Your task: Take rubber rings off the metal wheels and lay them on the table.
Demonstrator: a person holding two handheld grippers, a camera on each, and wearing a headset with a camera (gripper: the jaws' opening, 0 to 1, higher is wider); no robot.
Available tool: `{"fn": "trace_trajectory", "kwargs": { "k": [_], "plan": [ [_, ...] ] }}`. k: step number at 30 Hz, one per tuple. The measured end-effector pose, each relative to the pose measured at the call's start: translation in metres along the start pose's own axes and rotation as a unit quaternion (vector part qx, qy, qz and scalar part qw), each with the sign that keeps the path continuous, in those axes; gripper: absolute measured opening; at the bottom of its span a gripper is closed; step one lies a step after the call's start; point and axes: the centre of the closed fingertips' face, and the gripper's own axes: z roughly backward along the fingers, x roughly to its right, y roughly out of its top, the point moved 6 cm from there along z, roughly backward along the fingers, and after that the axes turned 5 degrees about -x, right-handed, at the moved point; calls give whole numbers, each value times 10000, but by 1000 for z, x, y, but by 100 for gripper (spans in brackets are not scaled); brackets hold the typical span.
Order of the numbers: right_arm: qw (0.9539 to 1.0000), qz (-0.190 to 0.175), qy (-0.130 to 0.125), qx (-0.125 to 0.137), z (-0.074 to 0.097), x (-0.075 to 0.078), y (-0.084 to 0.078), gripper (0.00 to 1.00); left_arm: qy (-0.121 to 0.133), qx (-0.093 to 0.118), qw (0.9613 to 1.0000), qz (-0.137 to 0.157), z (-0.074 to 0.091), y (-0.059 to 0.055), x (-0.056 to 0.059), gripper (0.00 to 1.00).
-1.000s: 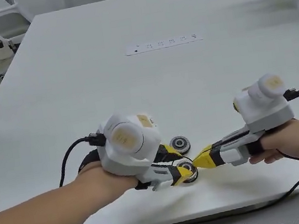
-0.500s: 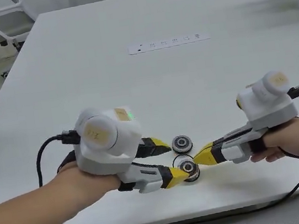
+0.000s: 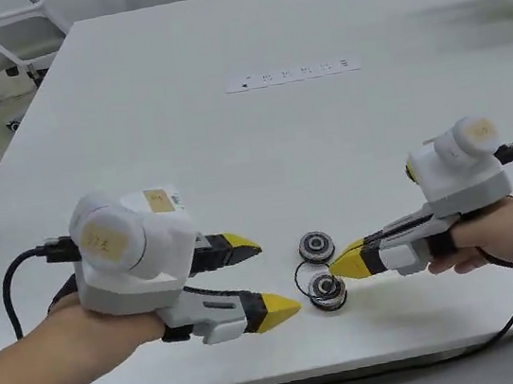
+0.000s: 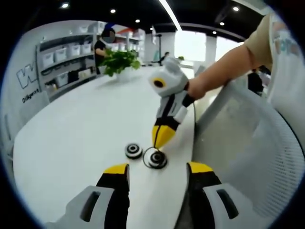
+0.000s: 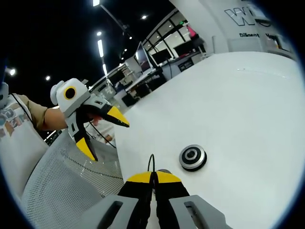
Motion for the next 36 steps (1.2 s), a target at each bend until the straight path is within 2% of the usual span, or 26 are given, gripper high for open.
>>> {"fn": "trace_trajectory", "kwargs": {
  "k": [7, 17, 26, 36],
  "plan": [
    [10000, 41, 29, 50, -5, -2, 10, 0, 96, 23, 9999, 69, 15, -4, -1, 52],
    [9998, 143, 130, 26, -25, -7, 23, 0, 349, 78, 9991, 238, 33, -14, -6, 55],
    [9996, 218, 111, -113, -44, -8, 24, 0, 533, 91, 9978, 388, 44, -23, -10, 56],
    [9990, 349, -45, -270, -55, -3, 20, 0, 581, 64, 9973, 436, 47, -28, -12, 56]
  ]
}}
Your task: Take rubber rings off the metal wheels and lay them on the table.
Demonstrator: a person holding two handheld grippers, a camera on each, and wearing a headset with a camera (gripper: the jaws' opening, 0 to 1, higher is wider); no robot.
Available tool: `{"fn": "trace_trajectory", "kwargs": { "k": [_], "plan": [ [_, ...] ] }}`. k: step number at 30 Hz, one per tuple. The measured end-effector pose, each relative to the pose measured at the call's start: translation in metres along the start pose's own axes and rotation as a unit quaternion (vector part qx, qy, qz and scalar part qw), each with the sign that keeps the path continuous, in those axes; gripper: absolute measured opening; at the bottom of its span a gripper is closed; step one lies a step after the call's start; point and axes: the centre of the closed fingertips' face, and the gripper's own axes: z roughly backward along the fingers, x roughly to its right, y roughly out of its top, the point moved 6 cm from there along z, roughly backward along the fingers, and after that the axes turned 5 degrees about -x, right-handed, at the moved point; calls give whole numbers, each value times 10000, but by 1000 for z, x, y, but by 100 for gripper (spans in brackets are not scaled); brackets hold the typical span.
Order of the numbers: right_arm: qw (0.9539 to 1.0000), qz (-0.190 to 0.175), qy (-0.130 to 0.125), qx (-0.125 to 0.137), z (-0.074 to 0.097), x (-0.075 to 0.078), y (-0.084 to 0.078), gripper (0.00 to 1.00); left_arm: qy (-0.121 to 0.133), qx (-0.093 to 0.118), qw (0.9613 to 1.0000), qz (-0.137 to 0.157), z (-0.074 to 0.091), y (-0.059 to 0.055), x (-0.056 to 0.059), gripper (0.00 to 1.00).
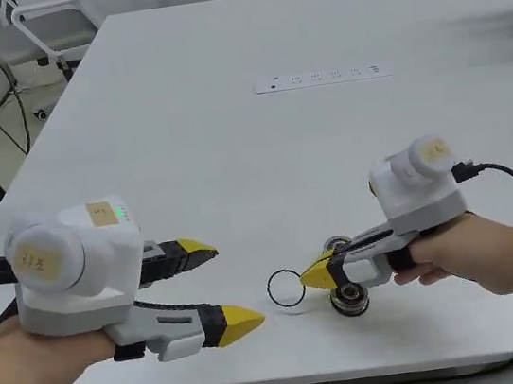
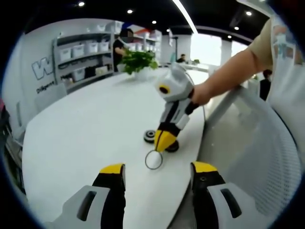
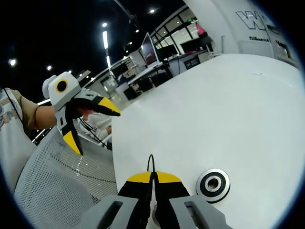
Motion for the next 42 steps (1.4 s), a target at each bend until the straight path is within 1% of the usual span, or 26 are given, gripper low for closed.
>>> {"fn": "trace_trajectory", "kwargs": {
  "k": [5, 10, 14, 20, 23, 27, 33, 35, 42],
  "plan": [
    [10000, 36, -83, 10, -1, 2, 0, 0, -3, -22, 10000, -2, -1, 0, 1, 56],
    [9998, 133, -173, -37, -2, 6, -2, 1, -2, -19, 10000, -7, -1, 0, 1, 56],
    [9996, 193, -214, -50, -2, 7, -3, 4, 3, -35, 10000, -9, -1, -1, 1, 55],
    [9992, 270, -277, -55, -1, 7, -3, 13, 11, -38, 10000, -16, 0, 0, 2, 55],
    [9991, 295, -300, -26, 0, 7, -2, 21, 11, -40, 10000, -26, 0, 0, 2, 55],
    [9990, 332, -289, -25, 1, 5, -2, 23, 3, -41, 10000, -31, -1, 1, 2, 55],
    [9989, 380, -265, 63, 9, 1, -1, 27, -26, -55, 10000, -30, -5, 3, 1, 55],
    [9989, 381, -274, 92, 12, 2, 0, 28, -47, -56, 10000, -11, -6, 4, 1, 55],
    [9986, 399, -302, 154, 24, 4, -1, 30, -107, -75, 9999, -109, -14, 10, 2, 55]
  ]
}}
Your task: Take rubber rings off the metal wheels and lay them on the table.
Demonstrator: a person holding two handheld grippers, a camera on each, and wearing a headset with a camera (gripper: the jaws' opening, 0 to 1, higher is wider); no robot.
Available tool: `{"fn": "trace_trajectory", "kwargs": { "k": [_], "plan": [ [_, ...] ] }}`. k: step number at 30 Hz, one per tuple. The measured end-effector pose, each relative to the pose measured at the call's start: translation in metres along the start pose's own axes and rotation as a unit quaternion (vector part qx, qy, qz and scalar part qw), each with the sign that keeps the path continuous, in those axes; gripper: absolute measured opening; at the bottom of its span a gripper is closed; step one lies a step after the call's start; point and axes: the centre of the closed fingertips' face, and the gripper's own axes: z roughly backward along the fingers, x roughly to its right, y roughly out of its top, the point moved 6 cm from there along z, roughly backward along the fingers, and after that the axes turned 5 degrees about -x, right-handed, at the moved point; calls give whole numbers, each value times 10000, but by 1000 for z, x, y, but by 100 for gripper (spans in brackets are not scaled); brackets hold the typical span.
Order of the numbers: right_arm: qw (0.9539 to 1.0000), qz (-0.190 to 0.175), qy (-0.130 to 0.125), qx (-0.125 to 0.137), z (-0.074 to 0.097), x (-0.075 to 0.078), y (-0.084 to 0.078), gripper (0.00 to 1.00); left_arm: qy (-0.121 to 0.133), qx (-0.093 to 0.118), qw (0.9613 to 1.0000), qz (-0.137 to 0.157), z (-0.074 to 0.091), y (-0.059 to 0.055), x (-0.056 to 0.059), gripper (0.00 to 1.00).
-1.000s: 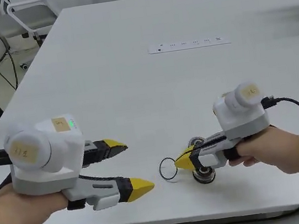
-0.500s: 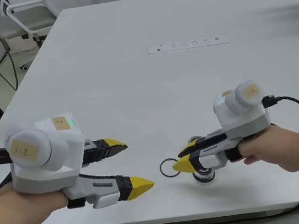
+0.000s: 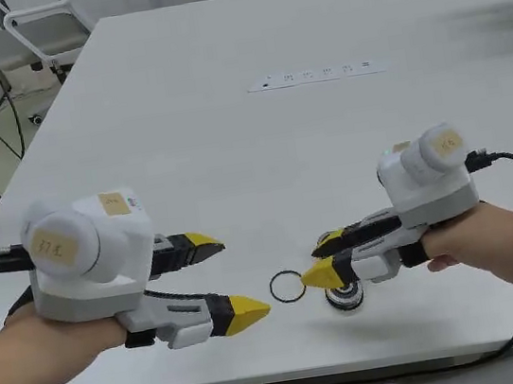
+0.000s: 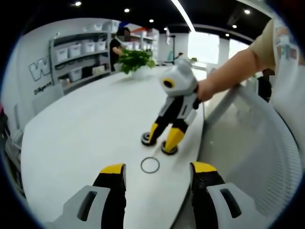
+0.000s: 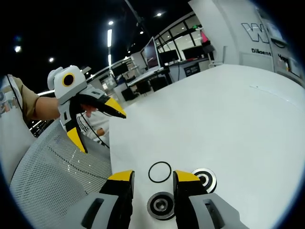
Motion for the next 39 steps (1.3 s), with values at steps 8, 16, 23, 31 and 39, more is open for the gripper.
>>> {"fn": "trace_trajectory", "kwargs": {
  "k": [8, 16, 23, 31, 39],
  "plan": [
    [10000, 39, -9, 53, 13, -1, -3, 33, -93, -80, 9998, -147, -9, 6, 2, 55],
    [9999, 148, -28, -24, 24, -3, -12, 35, -158, -135, 9995, -225, -17, 10, 2, 55],
    [9996, 225, -50, -139, 30, -1, -23, 37, -255, -196, 9990, -319, -27, 14, 4, 54],
    [9986, 448, -85, -273, 34, 1, -31, 36, -382, -260, 9978, -472, -41, 18, 5, 54],
    [9980, 522, -101, -332, 33, 2, -38, 33, -492, -387, 9959, -655, -53, 18, 7, 52]
  ]
}}
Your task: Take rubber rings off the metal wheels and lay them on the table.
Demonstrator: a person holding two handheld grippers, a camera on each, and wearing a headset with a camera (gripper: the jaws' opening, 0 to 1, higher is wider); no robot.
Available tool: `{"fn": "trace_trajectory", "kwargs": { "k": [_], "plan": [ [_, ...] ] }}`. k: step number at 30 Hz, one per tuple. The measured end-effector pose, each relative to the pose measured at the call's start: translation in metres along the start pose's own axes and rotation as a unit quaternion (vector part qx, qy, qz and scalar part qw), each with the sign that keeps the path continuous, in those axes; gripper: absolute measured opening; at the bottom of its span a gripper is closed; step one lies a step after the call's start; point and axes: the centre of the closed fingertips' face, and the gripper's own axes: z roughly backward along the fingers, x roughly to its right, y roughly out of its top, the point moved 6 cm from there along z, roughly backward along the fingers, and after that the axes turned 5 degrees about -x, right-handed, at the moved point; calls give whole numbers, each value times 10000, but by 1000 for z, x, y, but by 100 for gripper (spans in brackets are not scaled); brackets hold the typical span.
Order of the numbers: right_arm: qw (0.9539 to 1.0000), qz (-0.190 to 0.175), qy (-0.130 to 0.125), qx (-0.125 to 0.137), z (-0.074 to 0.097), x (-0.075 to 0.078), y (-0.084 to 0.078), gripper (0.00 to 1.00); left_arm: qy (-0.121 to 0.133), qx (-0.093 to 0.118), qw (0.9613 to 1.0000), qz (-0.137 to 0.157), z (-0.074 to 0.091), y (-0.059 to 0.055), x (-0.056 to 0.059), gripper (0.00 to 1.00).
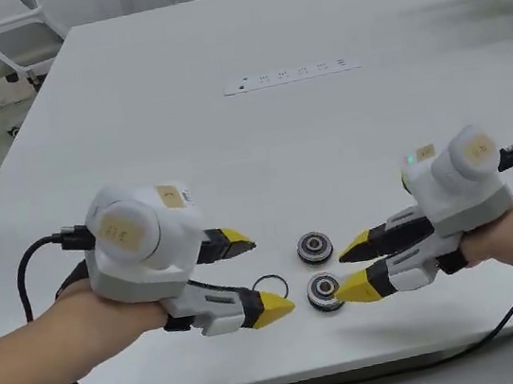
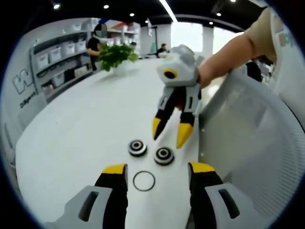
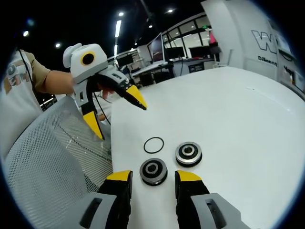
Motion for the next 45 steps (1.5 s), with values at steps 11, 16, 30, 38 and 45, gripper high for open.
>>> {"fn": "trace_trajectory", "kwargs": {
  "k": [11, 16, 30, 38, 45],
  "plan": [
    [9992, 328, 3, -217, -7, 3, -12, 29, -149, -96, 9998, -18, -15, -2, 3, 49],
    [9985, 441, 6, -315, -10, 5, -15, 27, -164, -109, 9998, -99, -20, 1, 0, 46],
    [9978, 570, -80, -327, -15, 8, -15, 20, -305, -279, 9990, -195, -40, -3, 2, 41],
    [9979, 553, -96, -324, -15, 10, -17, 18, -396, -331, 9984, -218, -51, -1, 5, 37],
    [9979, 559, -88, -311, -15, 10, -17, 18, -466, -358, 9980, -241, -59, 0, 7, 35]
  ]
}}
